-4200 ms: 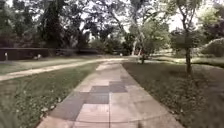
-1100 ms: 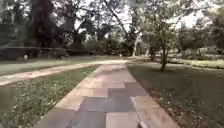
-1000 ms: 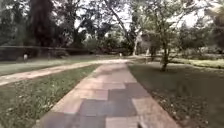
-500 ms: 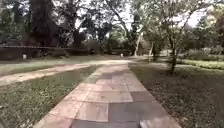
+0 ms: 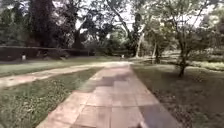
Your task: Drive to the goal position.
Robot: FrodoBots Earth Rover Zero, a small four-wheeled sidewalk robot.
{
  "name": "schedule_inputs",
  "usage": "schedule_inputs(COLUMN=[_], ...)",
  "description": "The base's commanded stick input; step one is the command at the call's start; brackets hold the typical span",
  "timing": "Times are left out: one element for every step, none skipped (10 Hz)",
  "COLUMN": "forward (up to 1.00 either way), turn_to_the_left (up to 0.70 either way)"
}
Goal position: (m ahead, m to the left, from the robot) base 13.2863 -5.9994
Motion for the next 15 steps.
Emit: schedule_inputs(forward=[1.0,1.0,1.0,1.0,1.0,1.0,1.0,1.0,1.0,1.0,1.0,1.0,1.0,1.0,1.0], turn_to_the_left=[-0.2,0.0,0.0,0.0,-0.01,-0.03,-0.06,-0.18,-0.18,0.0,0.0,0.0,-0.01,-0.1,-0.29])
